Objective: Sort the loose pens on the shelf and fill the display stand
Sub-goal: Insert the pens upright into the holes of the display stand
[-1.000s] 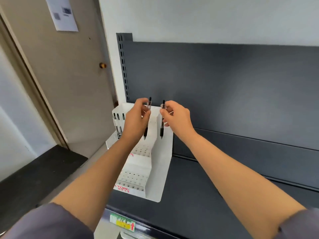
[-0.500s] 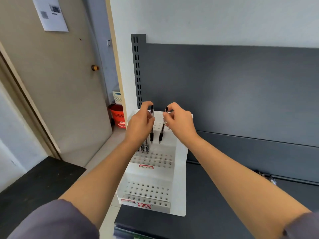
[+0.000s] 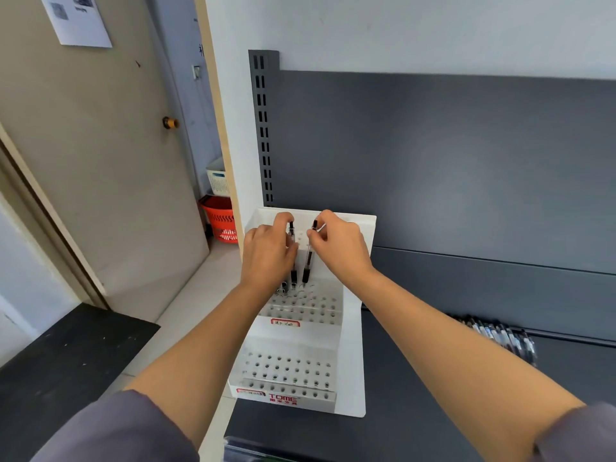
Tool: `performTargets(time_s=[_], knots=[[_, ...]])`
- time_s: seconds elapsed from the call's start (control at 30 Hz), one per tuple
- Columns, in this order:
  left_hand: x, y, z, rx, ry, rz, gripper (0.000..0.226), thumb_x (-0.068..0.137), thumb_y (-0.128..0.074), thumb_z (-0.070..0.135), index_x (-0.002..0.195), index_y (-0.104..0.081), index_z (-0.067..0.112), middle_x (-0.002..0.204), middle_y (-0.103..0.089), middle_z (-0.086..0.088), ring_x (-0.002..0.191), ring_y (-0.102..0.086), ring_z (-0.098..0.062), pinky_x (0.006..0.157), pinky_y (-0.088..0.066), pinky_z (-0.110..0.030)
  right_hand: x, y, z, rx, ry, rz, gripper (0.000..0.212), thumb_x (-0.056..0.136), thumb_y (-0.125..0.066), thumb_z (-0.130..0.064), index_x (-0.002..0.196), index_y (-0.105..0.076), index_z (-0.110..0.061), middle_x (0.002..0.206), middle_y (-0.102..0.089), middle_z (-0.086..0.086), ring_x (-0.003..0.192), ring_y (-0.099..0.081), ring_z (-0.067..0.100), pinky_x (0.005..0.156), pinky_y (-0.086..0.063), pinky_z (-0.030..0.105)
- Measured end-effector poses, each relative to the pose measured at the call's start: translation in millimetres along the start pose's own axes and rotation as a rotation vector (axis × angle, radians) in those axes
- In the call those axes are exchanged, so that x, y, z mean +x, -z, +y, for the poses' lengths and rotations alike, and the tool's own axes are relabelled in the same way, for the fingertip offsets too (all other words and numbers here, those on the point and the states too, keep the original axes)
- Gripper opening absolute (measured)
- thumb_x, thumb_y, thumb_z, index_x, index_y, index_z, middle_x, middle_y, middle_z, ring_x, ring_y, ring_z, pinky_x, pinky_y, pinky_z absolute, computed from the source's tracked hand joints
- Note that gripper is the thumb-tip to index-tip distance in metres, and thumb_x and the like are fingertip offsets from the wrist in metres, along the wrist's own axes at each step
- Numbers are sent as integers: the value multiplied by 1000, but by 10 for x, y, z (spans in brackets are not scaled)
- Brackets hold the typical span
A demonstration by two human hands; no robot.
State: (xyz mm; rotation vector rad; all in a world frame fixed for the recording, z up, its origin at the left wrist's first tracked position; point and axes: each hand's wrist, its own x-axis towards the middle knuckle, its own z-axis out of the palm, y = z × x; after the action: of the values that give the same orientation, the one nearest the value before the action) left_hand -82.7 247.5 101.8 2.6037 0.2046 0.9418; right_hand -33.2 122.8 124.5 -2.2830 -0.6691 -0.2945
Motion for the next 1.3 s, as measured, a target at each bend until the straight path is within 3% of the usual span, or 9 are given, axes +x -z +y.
performTargets(time_s=[0.17,0.37,0.47,0.57,0.7,0.87,1.03,1.17,1.3], knots=[[8,-2,-62,39,-34,-8,22,90,-57,19,111,-58,16,94,-69,-1,95,-59,-23,88,-38,-35,0,-156,-47,-271,69,-53,18,94,-50,-27,99,-55,-11,85,-63,5,69,-56,23,56,-41,29],[88,68,-103,13,-16,-11,18,92,-53,19,105,-64,12,95,-70,-4,96,-57,-25,84,-40,-35,16,-136,-64,-141,57,-124,20,95,-49,-30,104,-58,-15,85,-64,3,75,-59,24,64,-50,33],[126,79,-84,22,4,-23,16,91,-55,22,98,-66,12,90,-71,-3,92,-59,-23,84,-42,-35,47,-89,-37,-97,75,-179,22,97,-47,-27,91,-63,-13,76,-62,3,71,-57,23,64,-48,33],[143,70,-56,43,19,-39,15,91,-54,23,97,-65,13,89,-70,-3,92,-58,-23,85,-40,-36,68,-89,-31,-183,97,-182,24,98,-47,-28,79,-56,-15,73,-58,5,68,-52,23,59,-39,29],[142,73,-60,48,31,-45,15,93,-51,20,97,-64,14,93,-69,-2,95,-56,-24,82,-36,-34,65,-136,-50,-272,116,-159,29,98,-46,-32,80,-55,-11,76,-59,7,70,-55,27,59,-40,31],[110,86,-75,18,20,-67,15,94,-49,19,98,-63,16,92,-68,1,95,-56,-22,86,-31,-33,53,-143,-4,-188,93,-144,31,97,-49,-34,74,-53,-12,67,-55,4,67,-55,26,59,-44,33],[126,97,-19,6,66,-79,16,93,-50,22,105,-61,19,93,-69,1,98,-56,-21,90,-32,-36,31,-65,21,-110,111,-200,32,96,-48,-41,105,-61,-13,82,-66,5,75,-61,24,68,-52,35],[154,132,136,4,38,-7,21,94,-50,22,113,-58,20,100,-66,3,103,-53,-22,89,-33,-36,36,170,133,-144,195,-57,27,97,-44,-38,103,-61,-18,86,-65,-2,78,-59,19,66,-49,33],[210,46,535,46,-108,35,19,93,-53,22,110,-60,20,103,-64,2,103,-52,-22,89,-33,-35,-9,452,413,-235,196,65,24,98,-40,-33,103,-60,-21,97,-62,-5,77,-58,16,63,-47,30]])
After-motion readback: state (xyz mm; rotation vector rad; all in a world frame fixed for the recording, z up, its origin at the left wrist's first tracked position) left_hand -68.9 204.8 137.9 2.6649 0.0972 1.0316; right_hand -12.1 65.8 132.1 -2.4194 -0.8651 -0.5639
